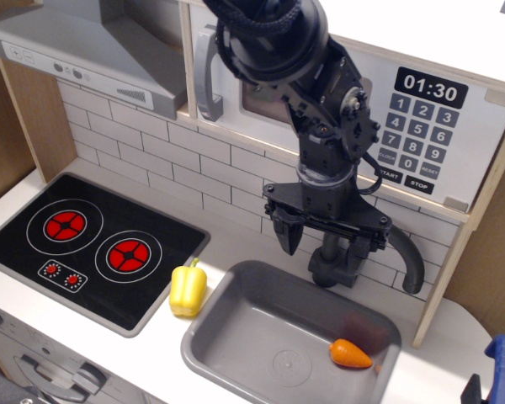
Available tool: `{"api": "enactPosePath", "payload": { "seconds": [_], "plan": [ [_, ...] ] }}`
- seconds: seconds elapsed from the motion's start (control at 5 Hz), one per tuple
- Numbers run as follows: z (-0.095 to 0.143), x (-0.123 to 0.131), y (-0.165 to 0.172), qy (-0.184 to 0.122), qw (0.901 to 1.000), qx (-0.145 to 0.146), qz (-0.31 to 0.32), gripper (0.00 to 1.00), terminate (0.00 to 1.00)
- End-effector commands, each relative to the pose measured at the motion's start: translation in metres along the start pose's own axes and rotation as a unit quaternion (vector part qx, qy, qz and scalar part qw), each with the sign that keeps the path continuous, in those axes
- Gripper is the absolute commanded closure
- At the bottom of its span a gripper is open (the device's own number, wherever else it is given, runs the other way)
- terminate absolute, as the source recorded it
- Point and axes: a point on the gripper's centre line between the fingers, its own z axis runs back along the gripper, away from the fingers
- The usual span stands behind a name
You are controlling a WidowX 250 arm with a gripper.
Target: Open microwave
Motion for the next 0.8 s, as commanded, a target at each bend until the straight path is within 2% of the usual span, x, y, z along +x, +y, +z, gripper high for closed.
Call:
{"api": "enactPosePath", "payload": {
  "seconds": [0.0, 0.2, 0.4, 0.6],
  "plan": [
    [0.000, 0.000, 0.000, 0.000, 1.0000, 0.000, 0.000, 0.00, 0.00],
    [0.027, 0.016, 0.036, -0.006, 0.9998, 0.008, -0.019, 0.00, 0.00],
    [0.053, 0.027, 0.077, -0.040, 0.9980, -0.001, -0.049, 0.00, 0.00],
    [0.082, 0.044, 0.108, -0.093, 0.9936, 0.016, -0.061, 0.00, 0.00]
  ]
}}
